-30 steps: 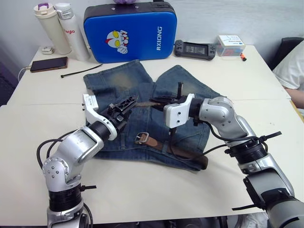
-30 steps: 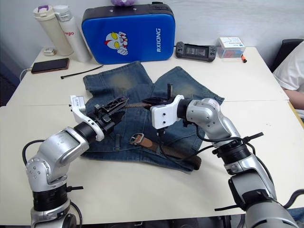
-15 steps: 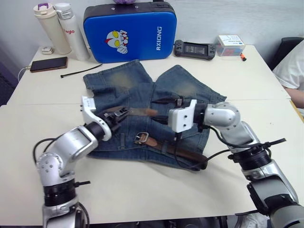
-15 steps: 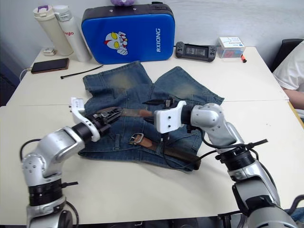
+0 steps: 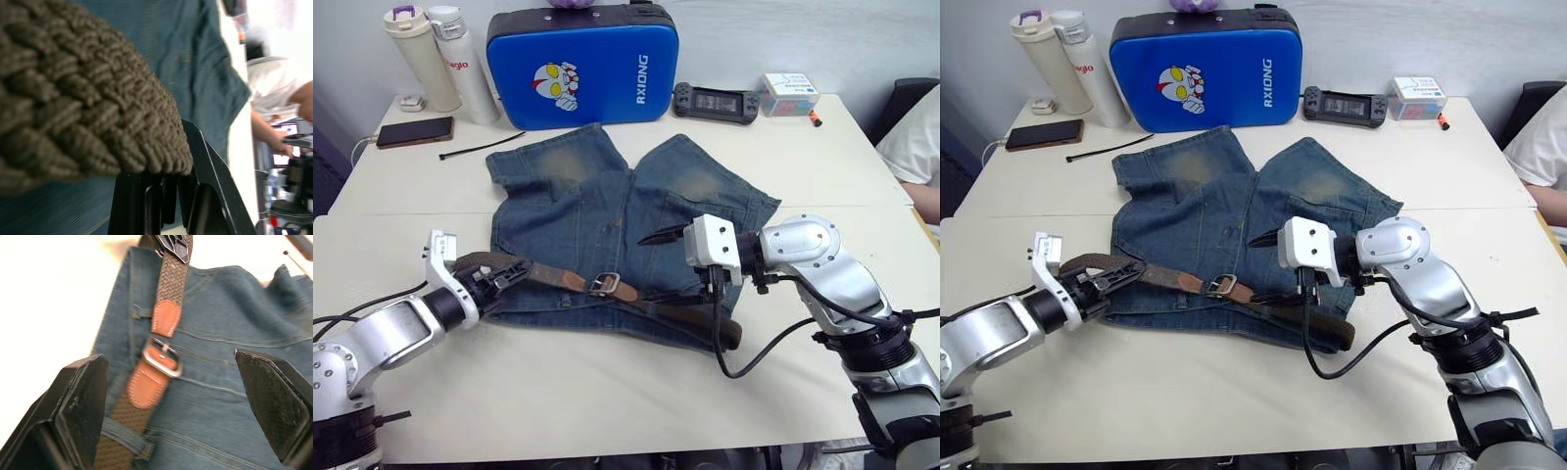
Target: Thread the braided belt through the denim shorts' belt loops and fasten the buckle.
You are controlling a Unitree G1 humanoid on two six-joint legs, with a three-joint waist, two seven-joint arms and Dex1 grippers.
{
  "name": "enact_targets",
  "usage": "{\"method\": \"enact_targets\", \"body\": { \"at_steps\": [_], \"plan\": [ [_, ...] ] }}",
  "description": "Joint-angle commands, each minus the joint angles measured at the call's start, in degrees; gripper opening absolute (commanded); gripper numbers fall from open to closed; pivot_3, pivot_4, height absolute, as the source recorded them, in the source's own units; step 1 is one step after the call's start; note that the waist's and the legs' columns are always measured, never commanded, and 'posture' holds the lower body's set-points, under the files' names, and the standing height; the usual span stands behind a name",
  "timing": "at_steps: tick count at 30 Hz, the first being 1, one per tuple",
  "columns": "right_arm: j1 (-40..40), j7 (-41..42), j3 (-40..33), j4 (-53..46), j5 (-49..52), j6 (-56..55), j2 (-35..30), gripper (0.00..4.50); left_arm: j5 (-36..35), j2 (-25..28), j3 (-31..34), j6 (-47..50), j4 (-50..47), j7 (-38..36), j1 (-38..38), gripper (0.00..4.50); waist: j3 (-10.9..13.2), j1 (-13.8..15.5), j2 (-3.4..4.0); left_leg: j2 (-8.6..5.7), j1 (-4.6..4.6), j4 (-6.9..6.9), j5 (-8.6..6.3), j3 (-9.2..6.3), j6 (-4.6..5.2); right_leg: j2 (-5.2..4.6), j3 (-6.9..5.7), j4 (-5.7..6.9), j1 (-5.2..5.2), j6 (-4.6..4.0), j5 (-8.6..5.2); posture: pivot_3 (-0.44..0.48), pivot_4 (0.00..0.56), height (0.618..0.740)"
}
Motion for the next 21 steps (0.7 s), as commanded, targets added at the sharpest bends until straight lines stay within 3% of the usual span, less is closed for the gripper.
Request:
{"method": "enact_targets", "body": {
  "at_steps": [1, 15, 21],
  "plan": [
    [-1.09, 0.10, -1.49, -2.38, 1.00, 1.97, -0.69, 4.38, -0.56, 2.92, 3.79, -0.69, 0.64, -3.17, 2.43, 0.00, 0.00, -0.07, 0.00, 0.00, 0.00, -0.02, -0.01, 0.00, -0.02, 0.00, 0.00, -0.01, 0.00, -0.01, 0.00, 0.000, 0.150, 0.725],
    [-1.17, 1.30, -1.51, -1.80, 0.60, 3.68, -1.02, 4.38, -0.56, 7.41, 3.58, -3.91, -0.37, -4.52, 6.05, 0.00, 0.02, -0.27, 0.04, 0.01, 0.00, -0.20, -0.01, 0.04, -0.07, -0.01, 0.00, -0.04, -0.10, -0.05, -0.02, 0.000, 0.150, 0.725],
    [-2.13, 1.03, -1.45, -1.59, 0.33, 4.43, -0.81, 4.38, -0.56, 6.37, 1.02, -5.62, -2.28, -4.33, 6.11, 0.00, 0.02, -0.27, 0.04, 0.01, 0.00, -0.20, -0.01, 0.04, -0.08, -0.03, 0.01, -0.05, -0.10, -0.05, -0.03, 0.000, 0.150, 0.725]
  ]
}}
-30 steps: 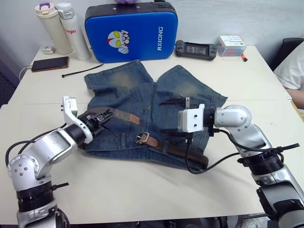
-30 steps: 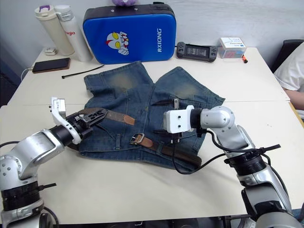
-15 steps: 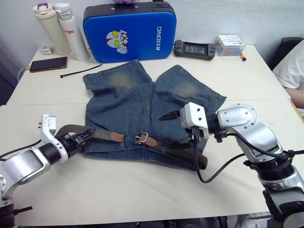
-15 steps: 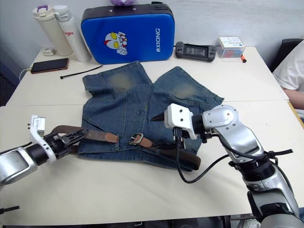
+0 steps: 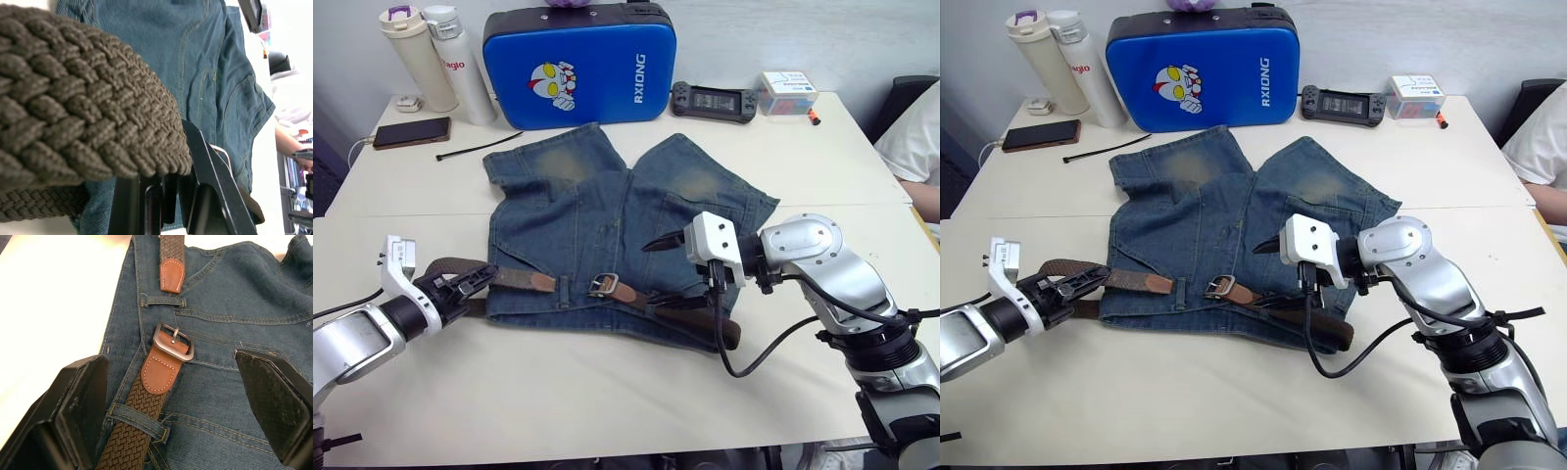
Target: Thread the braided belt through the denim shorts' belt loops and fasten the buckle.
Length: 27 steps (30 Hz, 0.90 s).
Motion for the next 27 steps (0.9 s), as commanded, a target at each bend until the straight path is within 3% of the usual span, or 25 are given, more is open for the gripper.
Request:
{"method": "enact_targets", "body": {
  "at_steps": [1, 16, 23, 27],
  "plan": [
    [-1.71, 0.00, -1.31, -1.35, 0.17, -0.13, -0.49, 4.38, -0.56, -0.80, -2.18, -1.53, -3.27, 0.03, 0.42, 0.00, 0.00, 0.02, 0.00, 0.00, 0.00, -0.01, 0.00, 0.00, 0.00, 0.00, 0.00, 0.00, 0.00, 0.00, 0.00, 0.000, 0.150, 0.725],
    [-3.93, -0.85, -0.56, -0.32, -1.40, 0.46, -0.29, 4.38, 0.70, 0.42, -8.16, -5.46, -4.37, 1.22, 2.68, 0.00, 0.00, 0.06, 0.01, -0.01, 0.00, -0.12, 0.02, 0.02, -0.02, -0.01, 0.00, -0.10, 0.00, 0.00, 0.00, 0.000, 0.150, 0.725],
    [-3.79, -0.24, -0.14, 1.30, -2.24, -0.81, -0.03, 4.38, -0.44, 8.33, -7.13, -2.33, -2.95, 0.10, 1.95, 0.00, 0.01, 0.09, 0.00, 0.00, 0.00, -0.24, 0.07, 0.02, -0.06, 0.01, -0.02, -0.19, -0.01, -0.01, 0.00, 0.000, 0.150, 0.725],
    [-3.76, 0.06, 0.14, 2.05, -2.88, -1.73, 0.15, 4.38, -0.56, 8.63, -8.72, -2.29, -3.48, 0.44, -0.92, 0.00, 0.01, 0.00, 0.01, -0.07, 0.02, -0.46, 0.15, 0.05, -0.05, -0.03, 0.01, -0.34, 0.00, -0.01, 0.00, 0.000, 0.150, 0.725]
  ]
}}
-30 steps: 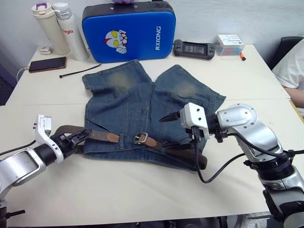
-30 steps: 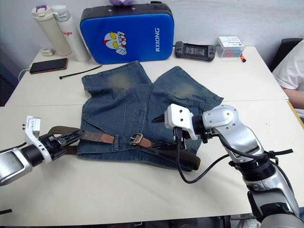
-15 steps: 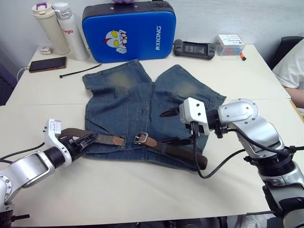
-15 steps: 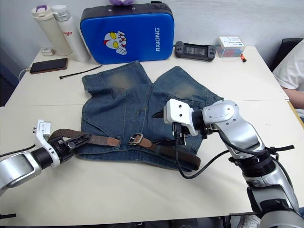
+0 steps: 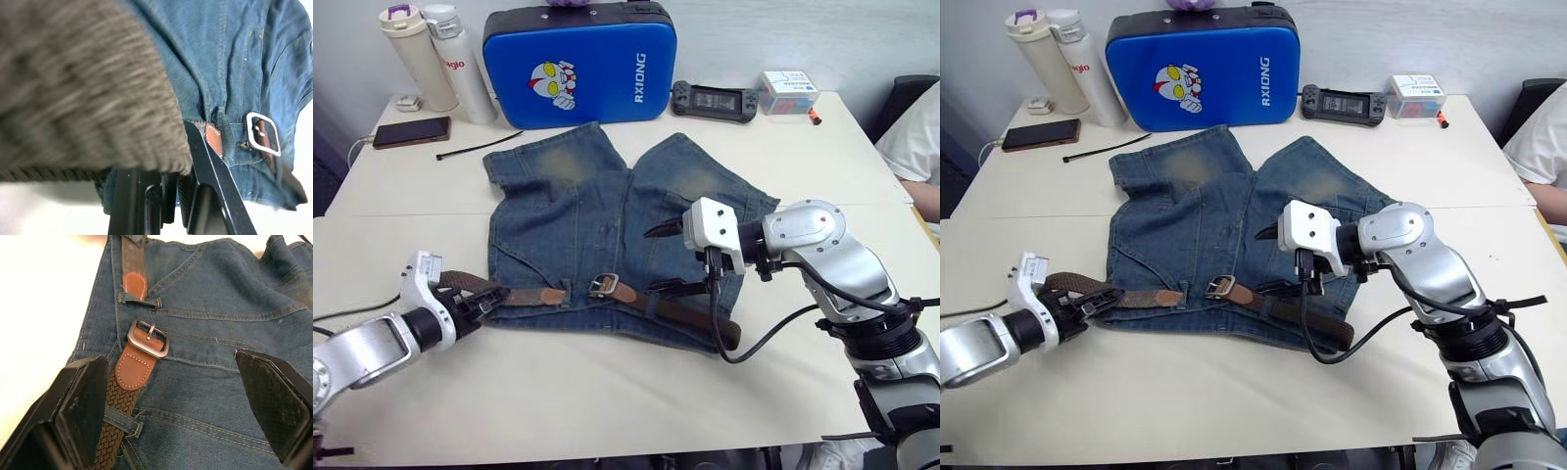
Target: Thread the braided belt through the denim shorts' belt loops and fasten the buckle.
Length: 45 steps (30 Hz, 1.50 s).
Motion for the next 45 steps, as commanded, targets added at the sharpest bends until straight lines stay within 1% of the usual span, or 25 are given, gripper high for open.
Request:
{"method": "enact_targets", "body": {
  "at_steps": [1, 6, 11, 13, 15, 18, 20, 24, 26, 31, 35, 41, 45],
  "plan": [
    [-0.67, 0.46, -0.09, -0.25, -0.61, -1.69, 0.05, 4.38, -1.15, -0.65, -1.60, 0.31, -2.06, -0.15, -1.57, 0.00, 0.00, -0.08, 0.00, 0.00, 0.01, -0.03, 0.00, 0.02, 0.00, 0.00, 0.01, 0.00, -0.01, 0.00, 0.00, 0.000, 0.150, 0.725],
    [-0.46, 0.09, -0.13, -0.04, -1.51, -2.19, 0.38, 4.38, -1.15, -3.91, -3.18, -1.16, -3.67, 1.84, -3.83, 0.00, 0.00, -0.06, 0.00, 0.06, 0.02, -0.14, 0.03, 0.02, -0.01, 0.09, -0.03, -0.02, -0.04, 0.00, 0.00, 0.000, 0.150, 0.725],
    [-0.27, -0.18, -0.28, -0.23, -1.84, -2.15, 0.63, 4.38, -1.15, -6.36, -5.29, -1.97, -4.54, 3.90, -2.42, 0.00, 0.00, 0.12, 0.00, 0.04, 0.03, -0.11, 0.08, 0.06, 0.01, 0.09, 0.00, 0.00, -0.02, 0.00, 0.00, 0.000, 0.150, 0.725],
    [-0.17, -0.32, -0.34, -0.35, -2.02, -2.12, 0.66, 4.38, -1.15, -5.95, -6.68, -1.76, -4.64, 5.13, -1.75, 0.00, 0.00, 0.27, 0.00, 0.02, 0.04, -0.10, 0.10, 0.05, 0.02, 0.06, -0.01, 0.00, 0.00, 0.00, 0.00, 0.000, 0.150, 0.725],
    [-0.04, -0.44, -0.38, -0.52, -2.18, -2.01, 0.68, 4.38, -1.15, -5.99, -6.71, -2.14, -3.95, 6.32, -1.28, 0.00, 0.00, 0.29, 0.00, 0.00, 0.03, -0.10, 0.10, 0.05, 0.02, 0.05, 0.00, 0.00, 0.00, 0.00, 0.00, 0.000, 0.150, 0.725],
    [-0.13, -0.53, -0.23, -0.66, -2.48, -1.85, 0.75, 4.38, -0.20, -2.42, -7.23, -0.71, -2.92, 6.67, -0.14, 0.00, 0.00, 0.06, 0.00, 0.02, 0.03, -0.11, 0.09, 0.05, 0.02, 0.07, 0.00, 0.00, -0.01, 0.00, 0.00, 0.000, 0.150, 0.725],
    [-0.13, -0.61, -0.18, -0.79, -2.54, -1.76, 0.82, 4.38, 2.36, -0.24, -7.19, 0.15, -2.38, 6.35, 0.08, 0.00, 0.00, -0.01, 0.00, 0.05, 0.04, -0.13, 0.10, 0.05, 0.01, 0.10, 0.01, 0.00, -0.02, 0.00, 0.00, 0.000, 0.150, 0.725],
    [-0.14, -0.82, -0.06, -1.16, -2.55, -1.55, 0.98, 4.38, 2.45, 1.04, -6.73, -0.56, -1.45, 6.43, -0.32, 0.00, 0.00, -0.03, 0.00, 0.05, 0.05, -0.15, 0.10, 0.06, 0.00, 0.13, 0.01, -0.01, -0.02, 0.00, 0.00, 0.000, 0.150, 0.725],
    [-0.21, -0.92, -0.05, -1.36, -2.54, -1.44, 1.06, 4.38, 1.49, 0.12, -7.83, -1.20, -2.36, 7.01, -0.43, 0.00, 0.00, -0.04, 0.00, 0.06, 0.05, -0.15, 0.10, 0.06, 0.00, 0.13, 0.01, -0.01, -0.03, 0.00, 0.00, 0.000, 0.150, 0.725],
    [-0.44, -1.19, -0.06, -1.76, -2.68, -1.17, 1.13, 4.38, 1.06, -5.18, -12.03, -4.07, -4.93, 9.56, -1.27, 0.00, 0.00, 0.01, 0.01, 0.06, 0.06, -0.15, 0.10, 0.07, 0.00, 0.11, 0.03, -0.01, -0.02, 0.00, 0.00, 0.000, 0.150, 0.725],
    [-0.53, -1.37, -0.13, -1.95, -2.71, -0.88, 1.11, 4.38, 1.34, -7.84, -13.74, -5.73, -5.32, 10.97, -3.13, 0.00, -0.01, 0.37, 0.01, 0.01, 0.06, -0.12, 0.11, 0.06, 0.01, 0.07, 0.02, 0.00, 0.01, 0.00, 0.00, 0.000, 0.150, 0.725],
    [-0.47, -1.78, -0.28, -2.53, -2.50, 0.07, 1.19, 4.38, 2.96, -7.39, -15.81, -4.12, -5.57, 9.26, -6.41, 0.00, -0.01, 0.61, 0.01, 0.00, 0.06, -0.09, 0.12, 0.06, 0.02, 0.10, 0.02, 0.02, 0.02, 0.00, 0.00, 0.000, 0.150, 0.725],
    [-0.24, -2.21, -0.34, -3.25, -2.30, 1.05, 1.32, 4.38, 2.72, -7.19, -17.34, -2.80, -6.03, 7.72, -9.39, 0.00, -0.01, 0.71, 0.00, 0.01, 0.05, -0.09, 0.12, 0.06, 0.02, 0.12, 0.01, 0.02, 0.01, 0.00, 0.00, 0.000, 0.150, 0.725]
  ]
}}
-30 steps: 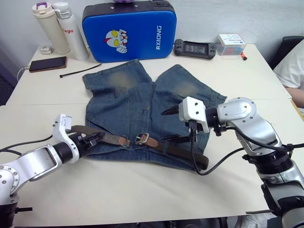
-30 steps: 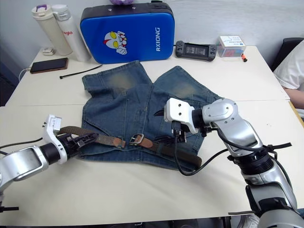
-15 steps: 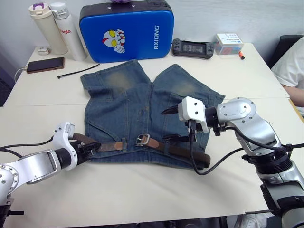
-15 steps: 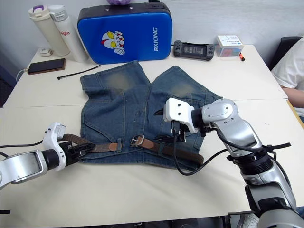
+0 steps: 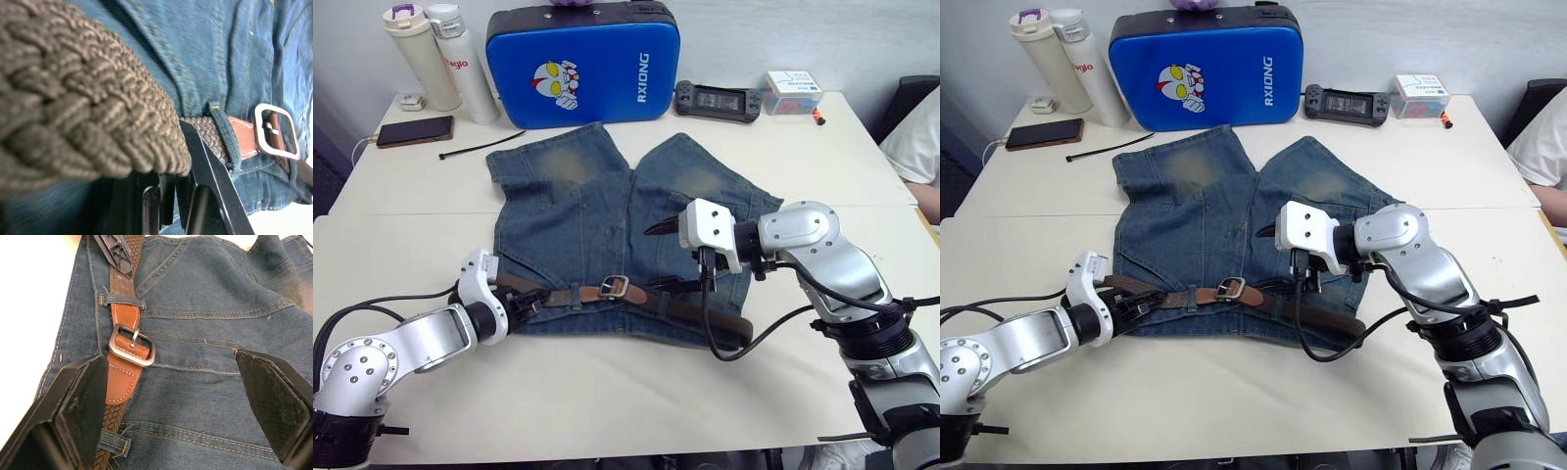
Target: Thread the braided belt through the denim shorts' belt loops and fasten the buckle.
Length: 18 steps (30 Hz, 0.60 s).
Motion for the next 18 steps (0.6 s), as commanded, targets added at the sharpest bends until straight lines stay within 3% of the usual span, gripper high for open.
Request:
{"method": "enact_targets", "body": {
  "at_steps": [1, 18],
  "plan": [
    [-0.20, -0.53, -0.51, -2.93, 0.76, 0.66, 0.22, 4.38, -0.40, 0.44, -1.56, 1.42, -2.37, -2.07, -2.63, 0.00, 0.00, 0.06, 0.00, 0.00, 0.00, 0.00, 0.00, 0.00, 0.00, 0.01, 0.00, 0.00, 0.00, 0.00, 0.00, 0.000, 0.150, 0.725],
    [4.99, -0.95, -0.25, -10.31, 2.24, 5.57, -2.26, 4.38, 18.52, -0.22, -9.77, 12.61, 1.37, -18.17, -14.44, 0.00, 0.00, 0.76, -0.01, -0.05, -0.01, 0.01, 0.02, 0.06, 0.01, 0.14, 0.00, 0.05, -0.02, 0.00, 0.00, 0.000, 0.150, 0.725]
  ]
}}
